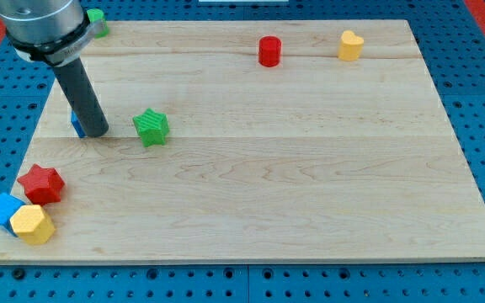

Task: Slide green star to the center right

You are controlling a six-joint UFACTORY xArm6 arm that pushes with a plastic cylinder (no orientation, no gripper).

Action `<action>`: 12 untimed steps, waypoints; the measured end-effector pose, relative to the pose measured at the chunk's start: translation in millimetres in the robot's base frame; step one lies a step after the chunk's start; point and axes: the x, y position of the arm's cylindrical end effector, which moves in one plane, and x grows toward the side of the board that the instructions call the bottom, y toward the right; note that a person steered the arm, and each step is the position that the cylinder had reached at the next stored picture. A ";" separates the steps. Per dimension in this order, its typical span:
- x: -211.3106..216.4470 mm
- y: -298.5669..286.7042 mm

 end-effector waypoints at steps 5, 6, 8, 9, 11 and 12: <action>6.7 -35.6; 7.2 -35.6; -0.2 13.5; 2.3 56.1; 2.2 144.7; 2.2 181.0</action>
